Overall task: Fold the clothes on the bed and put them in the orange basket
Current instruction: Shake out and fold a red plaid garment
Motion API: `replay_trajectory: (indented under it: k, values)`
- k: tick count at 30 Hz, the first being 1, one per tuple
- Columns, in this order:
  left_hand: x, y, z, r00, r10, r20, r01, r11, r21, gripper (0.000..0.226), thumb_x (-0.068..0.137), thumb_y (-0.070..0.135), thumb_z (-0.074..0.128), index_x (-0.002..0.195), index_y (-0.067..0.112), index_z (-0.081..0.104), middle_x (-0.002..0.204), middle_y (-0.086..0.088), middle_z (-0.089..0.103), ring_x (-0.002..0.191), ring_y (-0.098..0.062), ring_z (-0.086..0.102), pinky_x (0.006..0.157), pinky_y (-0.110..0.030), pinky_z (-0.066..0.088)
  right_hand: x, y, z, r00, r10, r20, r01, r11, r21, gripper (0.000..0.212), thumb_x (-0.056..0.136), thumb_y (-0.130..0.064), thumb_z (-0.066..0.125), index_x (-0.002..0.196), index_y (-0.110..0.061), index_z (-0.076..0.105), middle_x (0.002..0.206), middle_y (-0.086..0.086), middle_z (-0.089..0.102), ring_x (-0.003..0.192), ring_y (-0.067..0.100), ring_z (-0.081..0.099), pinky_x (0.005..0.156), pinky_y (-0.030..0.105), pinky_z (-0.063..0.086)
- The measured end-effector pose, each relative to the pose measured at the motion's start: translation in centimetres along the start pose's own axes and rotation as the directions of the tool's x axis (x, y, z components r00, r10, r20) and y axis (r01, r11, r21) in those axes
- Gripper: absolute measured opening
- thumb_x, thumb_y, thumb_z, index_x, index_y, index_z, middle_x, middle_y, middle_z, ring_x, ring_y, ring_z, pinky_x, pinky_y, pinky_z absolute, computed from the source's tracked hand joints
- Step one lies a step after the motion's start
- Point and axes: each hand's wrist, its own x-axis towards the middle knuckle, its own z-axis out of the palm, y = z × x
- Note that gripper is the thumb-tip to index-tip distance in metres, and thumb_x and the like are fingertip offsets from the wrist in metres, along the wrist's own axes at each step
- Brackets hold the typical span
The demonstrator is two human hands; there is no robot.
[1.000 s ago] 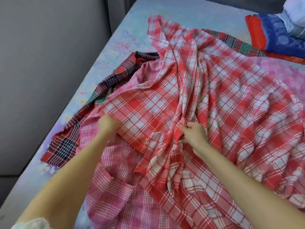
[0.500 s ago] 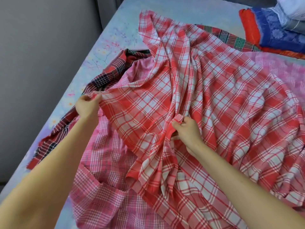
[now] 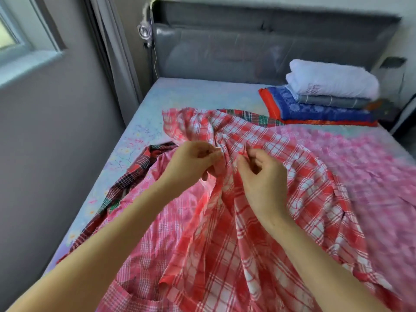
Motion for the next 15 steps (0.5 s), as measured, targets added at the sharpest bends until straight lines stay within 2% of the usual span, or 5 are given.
replay_trajectory:
  k: [2, 4, 8, 11, 15]
  values:
    - [-0.7, 4.0, 0.6, 1.000, 0.019, -0.004, -0.019, 1.000, -0.022, 0.023, 0.090, 0.009, 0.059, 0.069, 0.001, 0.065, 0.059, -0.004, 0.068, 0.038, 0.000, 0.050, 0.040, -0.012, 0.036, 0.4, -2.8, -2.6, 0.988, -0.136, -0.076, 0.131, 0.989, -0.062, 0.008, 0.088, -0.011, 0.063, 0.086, -0.005, 0.069, 0.065, 0.002, 0.065, 0.065, 0.014, 0.059, 0.054, 0.029, 0.047]
    - [-1.6, 8.4, 1.4, 0.999, 0.034, 0.020, -0.033, 0.998, -0.050, 0.022, 0.087, 0.010, 0.063, 0.067, 0.002, 0.064, 0.051, 0.000, 0.064, 0.035, -0.001, 0.048, 0.038, -0.012, 0.032, 1.0, -5.7, -5.6, 0.956, -0.257, -0.141, 0.242, 0.963, -0.115, 0.009, 0.087, -0.009, 0.063, 0.086, -0.002, 0.069, 0.067, 0.007, 0.067, 0.066, 0.015, 0.059, 0.055, 0.028, 0.047]
    - [-4.0, 16.3, 2.9, 0.996, 0.069, 0.064, -0.062, 0.992, -0.113, 0.022, 0.088, 0.008, 0.062, 0.066, 0.004, 0.063, 0.055, -0.006, 0.065, 0.044, -0.008, 0.058, 0.038, -0.012, 0.033, 0.9, -10.4, -11.4, 0.902, -0.399, -0.162, 0.371, 0.911, -0.181, 0.021, 0.090, -0.011, 0.057, 0.105, -0.003, 0.069, 0.087, 0.005, 0.072, 0.079, 0.005, 0.063, 0.071, 0.016, 0.051]
    - [-6.2, 20.6, 4.2, 0.993, 0.081, 0.087, -0.070, 0.990, -0.121, 0.026, 0.090, 0.009, 0.057, 0.064, 0.005, 0.060, 0.056, -0.004, 0.066, 0.049, -0.012, 0.063, 0.039, -0.013, 0.036, -0.3, -12.2, -15.0, 0.872, -0.468, -0.143, 0.431, 0.873, -0.228, 0.022, 0.092, -0.013, 0.052, 0.102, -0.003, 0.069, 0.079, 0.007, 0.067, 0.070, 0.015, 0.062, 0.064, 0.029, 0.050]
    - [-9.6, 24.9, 6.5, 0.994, 0.078, 0.080, -0.070, 0.993, -0.094, 0.026, 0.092, 0.007, 0.054, 0.067, 0.001, 0.060, 0.052, -0.004, 0.063, 0.044, -0.011, 0.061, 0.039, -0.013, 0.038, -2.2, -14.3, -19.1, 0.822, -0.554, -0.133, 0.473, 0.794, -0.382, 0.027, 0.091, -0.013, 0.045, 0.101, -0.001, 0.068, 0.071, 0.005, 0.056, 0.062, 0.014, 0.048, 0.062, 0.015, 0.033]
